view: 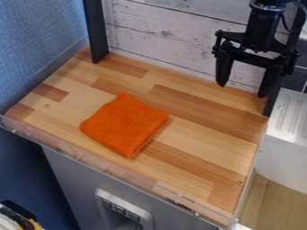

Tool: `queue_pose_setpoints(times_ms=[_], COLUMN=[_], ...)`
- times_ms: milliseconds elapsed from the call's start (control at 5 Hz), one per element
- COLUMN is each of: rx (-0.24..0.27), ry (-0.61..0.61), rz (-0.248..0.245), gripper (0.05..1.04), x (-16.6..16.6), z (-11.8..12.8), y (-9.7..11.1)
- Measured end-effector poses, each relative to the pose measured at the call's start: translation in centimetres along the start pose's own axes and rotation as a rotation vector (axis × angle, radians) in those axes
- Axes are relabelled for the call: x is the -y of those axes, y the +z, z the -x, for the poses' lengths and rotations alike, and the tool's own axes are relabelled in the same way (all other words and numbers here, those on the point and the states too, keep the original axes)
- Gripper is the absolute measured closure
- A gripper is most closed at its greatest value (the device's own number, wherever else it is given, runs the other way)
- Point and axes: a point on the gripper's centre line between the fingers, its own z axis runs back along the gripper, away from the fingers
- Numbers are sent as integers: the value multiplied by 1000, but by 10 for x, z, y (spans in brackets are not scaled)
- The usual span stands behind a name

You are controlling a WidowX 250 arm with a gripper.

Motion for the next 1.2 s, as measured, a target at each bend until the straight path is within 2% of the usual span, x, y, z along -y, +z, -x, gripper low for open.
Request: queue_pose_setpoints(times_ms=[200,400,800,1200], rx=[-39,-14,79,133], ry=[-66,-152,-355,-506], rz=[-8,-1,31,27], gripper=[87,85,85,85], x=[-7,-31,-84,-129], z=[9,18,31,41], y=[-13,-10,-11,-19])
